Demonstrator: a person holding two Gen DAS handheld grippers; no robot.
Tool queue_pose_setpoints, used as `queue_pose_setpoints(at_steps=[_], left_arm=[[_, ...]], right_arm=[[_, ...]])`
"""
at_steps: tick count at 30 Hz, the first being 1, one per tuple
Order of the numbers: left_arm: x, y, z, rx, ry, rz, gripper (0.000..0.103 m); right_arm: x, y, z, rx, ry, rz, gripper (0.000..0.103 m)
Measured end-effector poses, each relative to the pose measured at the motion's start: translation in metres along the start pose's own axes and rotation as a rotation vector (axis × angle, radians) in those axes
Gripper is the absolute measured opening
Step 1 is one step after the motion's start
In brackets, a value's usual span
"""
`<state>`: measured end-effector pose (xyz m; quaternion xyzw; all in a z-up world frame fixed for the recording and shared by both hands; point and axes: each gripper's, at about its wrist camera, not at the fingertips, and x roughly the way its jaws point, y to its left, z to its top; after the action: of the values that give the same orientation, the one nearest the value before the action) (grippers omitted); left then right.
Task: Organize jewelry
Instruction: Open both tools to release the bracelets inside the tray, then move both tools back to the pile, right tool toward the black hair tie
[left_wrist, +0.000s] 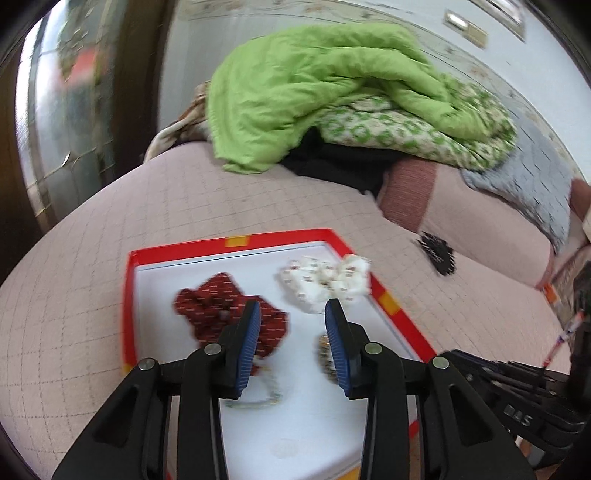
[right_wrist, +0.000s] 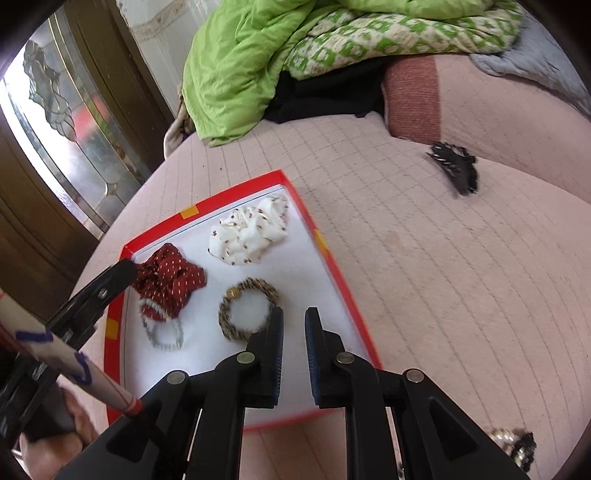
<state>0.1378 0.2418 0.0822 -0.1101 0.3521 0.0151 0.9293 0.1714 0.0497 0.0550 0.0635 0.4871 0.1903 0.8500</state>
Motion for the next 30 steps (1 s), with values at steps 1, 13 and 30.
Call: queue_pose_setpoints(at_steps=[1,13,30], left_arm=[[-0.001,-0.009,-0.001,0.025,-0.002,-0.01,0.035],[-0.007,-0.117,-0.031,0.27,0.055,-0.232,0.036],[0.012,-0.18,-0.085,0.405,0.289,-0.364,0.036]], right_arm=[[-0.007,-0.008,-0.005,0.007,-0.004,-0.003,0.013],[-0.088,-0.135,-0.074,0.193,-0.075,-0.07,0.013],[-0.093,-0.213,-0.103,0.365,-0.009,-0.041,0.013]])
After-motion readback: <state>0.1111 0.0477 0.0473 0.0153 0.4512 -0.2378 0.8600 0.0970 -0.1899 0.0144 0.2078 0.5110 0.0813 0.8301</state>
